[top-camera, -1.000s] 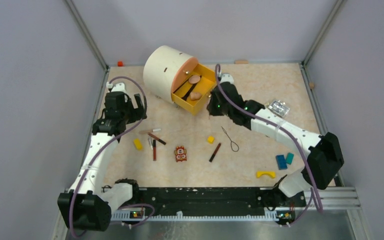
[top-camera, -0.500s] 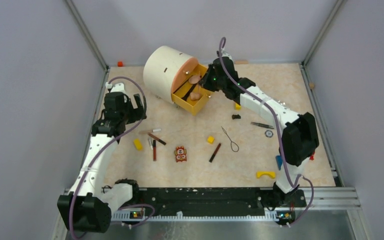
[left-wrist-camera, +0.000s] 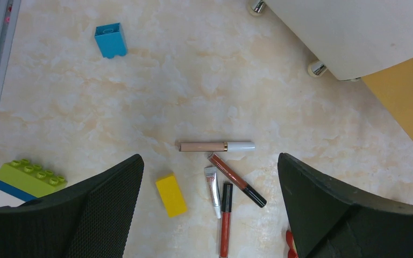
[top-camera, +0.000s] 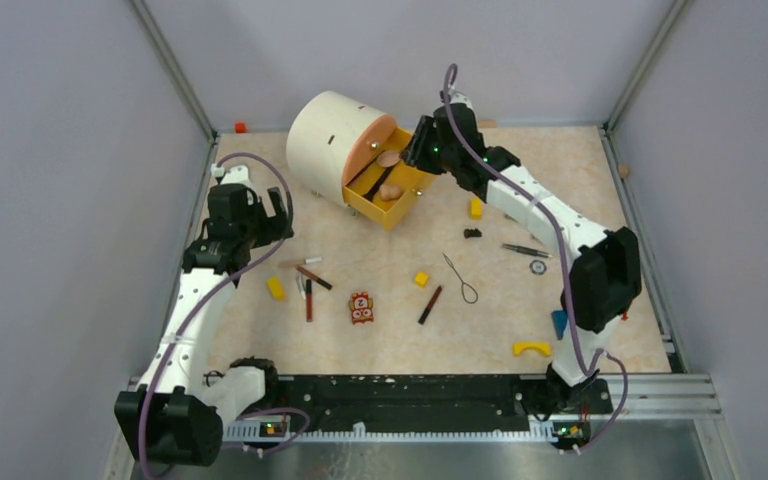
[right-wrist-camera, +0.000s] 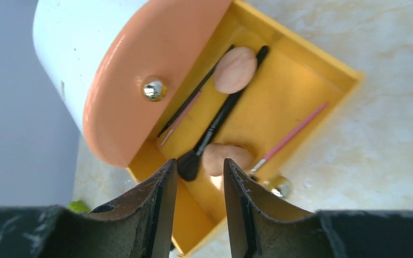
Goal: Organize the makeup
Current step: Place the makeup tool in the drawer, then move the makeup tool to the center of the board.
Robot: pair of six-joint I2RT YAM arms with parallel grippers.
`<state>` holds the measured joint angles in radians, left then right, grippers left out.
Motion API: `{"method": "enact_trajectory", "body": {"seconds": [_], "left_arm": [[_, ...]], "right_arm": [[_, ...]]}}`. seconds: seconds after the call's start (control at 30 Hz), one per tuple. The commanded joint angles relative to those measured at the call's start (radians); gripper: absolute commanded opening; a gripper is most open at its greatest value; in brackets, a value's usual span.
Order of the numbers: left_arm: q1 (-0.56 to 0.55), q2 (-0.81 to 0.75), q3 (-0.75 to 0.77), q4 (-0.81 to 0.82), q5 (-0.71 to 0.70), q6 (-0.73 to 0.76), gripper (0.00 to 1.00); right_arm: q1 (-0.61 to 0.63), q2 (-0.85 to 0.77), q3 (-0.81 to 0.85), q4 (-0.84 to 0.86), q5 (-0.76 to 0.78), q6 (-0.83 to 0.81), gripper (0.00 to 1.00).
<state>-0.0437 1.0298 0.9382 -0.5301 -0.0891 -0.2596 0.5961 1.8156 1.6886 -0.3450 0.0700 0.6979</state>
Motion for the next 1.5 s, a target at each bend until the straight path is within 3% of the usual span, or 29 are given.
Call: {"method": "enact_trajectory", "body": {"seconds": [0.0, 0.2, 0.33, 0.5, 0.7, 0.83, 1.0, 1.23, 1.47], "left_arm": [[0.005, -0.019, -0.004, 0.047, 0.049, 0.024, 0.99], [0.005, 0.003, -0.006, 0.051, 0.084, 0.021, 0.99], [0.004, 0.008, -0.008, 0.054, 0.140, 0.006, 0.99], [-0.006, 0.039, -0.008, 0.046, 0.111, -0.052, 0.99], [-0.106, 0.055, 0.000, 0.032, 0.081, -0.149, 0.99], [-0.268, 0.044, -0.012, 0.056, -0.021, -0.219, 0.99], [-0.359, 0.064, -0.019, 0.067, 0.005, -0.280, 0.99], [-0.376, 0.058, -0.009, 0.064, -0.053, -0.242, 0.99], [-0.377, 0.064, 0.062, 0.015, -0.202, -0.258, 0.99]], "right_arm": [[-0.018, -0.170, -0.075, -0.034, 0.112, -0.116, 0.37], [-0.018, -0.379, -0.319, -0.022, 0.264, -0.188, 0.40], [-0.019, -0.514, -0.478, 0.006, 0.280, -0.223, 0.43], [-0.018, -0.590, -0.591, -0.086, 0.265, -0.253, 0.44], [-0.018, -0.599, -0.708, -0.161, 0.182, -0.248, 0.46], [-0.018, -0.598, -0.780, -0.171, 0.136, -0.209, 0.47], [-0.018, -0.596, -0.845, -0.178, 0.100, -0.175, 0.47], [-0.017, -0.589, -0.908, -0.162, 0.138, -0.157, 0.47], [-0.030, -0.519, -0.922, -0.143, 0.119, -0.139, 0.47]]}}
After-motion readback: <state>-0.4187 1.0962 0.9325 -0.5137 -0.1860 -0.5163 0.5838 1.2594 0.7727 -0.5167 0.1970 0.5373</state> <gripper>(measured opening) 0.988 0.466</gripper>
